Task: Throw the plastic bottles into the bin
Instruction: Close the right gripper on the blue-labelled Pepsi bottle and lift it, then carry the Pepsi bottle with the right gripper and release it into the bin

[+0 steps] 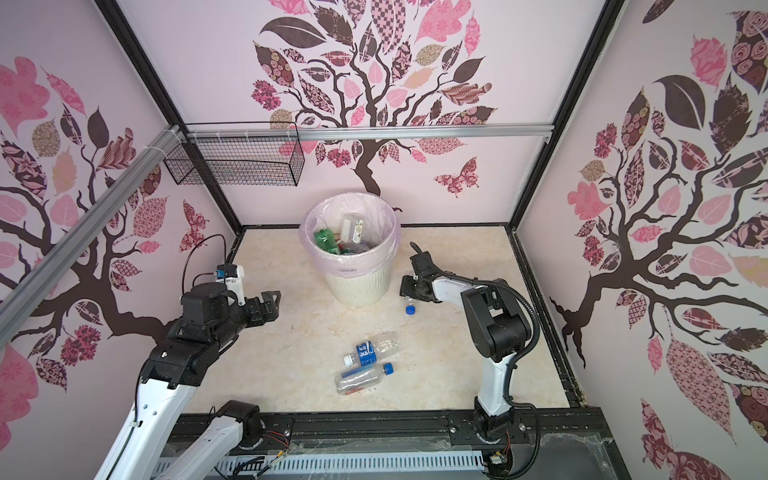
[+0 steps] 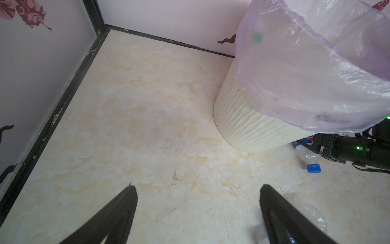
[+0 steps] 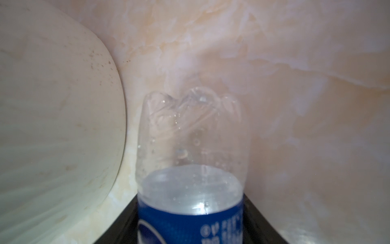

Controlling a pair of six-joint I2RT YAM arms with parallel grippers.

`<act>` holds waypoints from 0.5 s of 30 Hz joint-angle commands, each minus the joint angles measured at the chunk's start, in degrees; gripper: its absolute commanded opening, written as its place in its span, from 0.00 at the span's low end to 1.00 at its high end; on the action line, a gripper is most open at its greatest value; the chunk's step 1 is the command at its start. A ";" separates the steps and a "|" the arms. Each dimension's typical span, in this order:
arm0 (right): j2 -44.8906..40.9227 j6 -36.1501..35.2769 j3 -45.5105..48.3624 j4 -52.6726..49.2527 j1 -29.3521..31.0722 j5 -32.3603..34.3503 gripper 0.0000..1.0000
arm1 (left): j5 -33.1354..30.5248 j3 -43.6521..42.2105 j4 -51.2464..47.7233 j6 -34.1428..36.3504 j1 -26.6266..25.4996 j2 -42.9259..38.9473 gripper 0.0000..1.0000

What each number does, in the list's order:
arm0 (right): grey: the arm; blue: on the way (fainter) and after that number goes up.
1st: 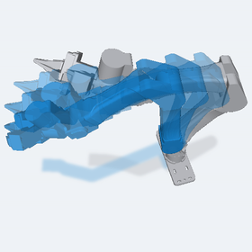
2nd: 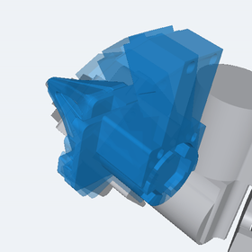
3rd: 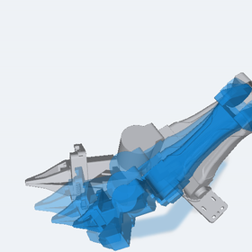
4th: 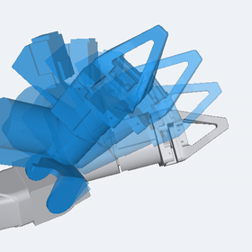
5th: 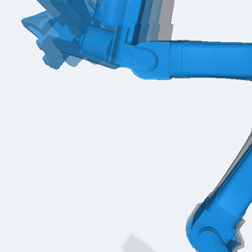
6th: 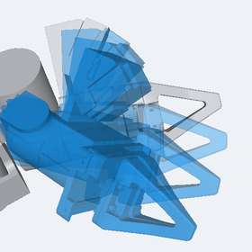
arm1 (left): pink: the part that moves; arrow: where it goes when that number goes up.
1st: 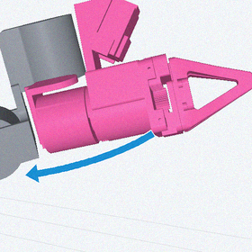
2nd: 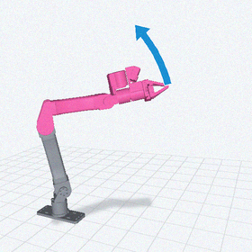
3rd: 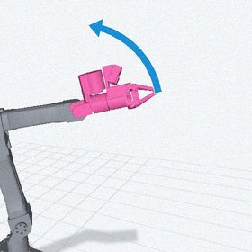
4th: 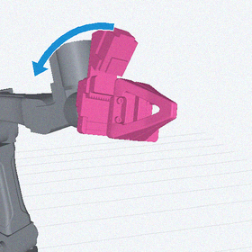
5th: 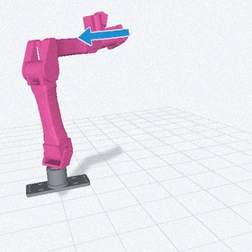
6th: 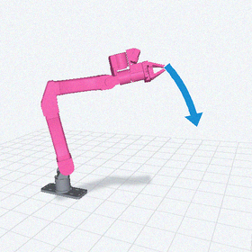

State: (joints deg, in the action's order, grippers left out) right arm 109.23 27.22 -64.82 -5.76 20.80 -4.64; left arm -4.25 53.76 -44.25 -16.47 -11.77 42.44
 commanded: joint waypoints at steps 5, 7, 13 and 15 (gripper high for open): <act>-4.80 -2.44 2.82 -2.00 -0.58 6.24 0.53 | 0.48 0.43 0.50 -0.15 -0.01 -0.23 0.94; -7.26 -2.73 3.61 -1.97 -0.59 7.13 0.53 | 0.48 0.31 0.54 -0.15 0.05 -0.25 0.94; -17.57 -4.35 3.94 -4.21 -0.70 9.48 0.51 | 0.84 -0.31 0.99 0.44 0.00 0.26 0.94; -22.34 -4.71 4.92 -3.43 -0.67 10.54 0.49 | 1.13 -0.58 1.14 0.55 0.00 0.45 0.94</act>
State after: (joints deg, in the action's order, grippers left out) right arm 94.37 23.88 -60.18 -8.88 20.36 3.09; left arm -3.86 53.76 -44.21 -16.43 -11.77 42.76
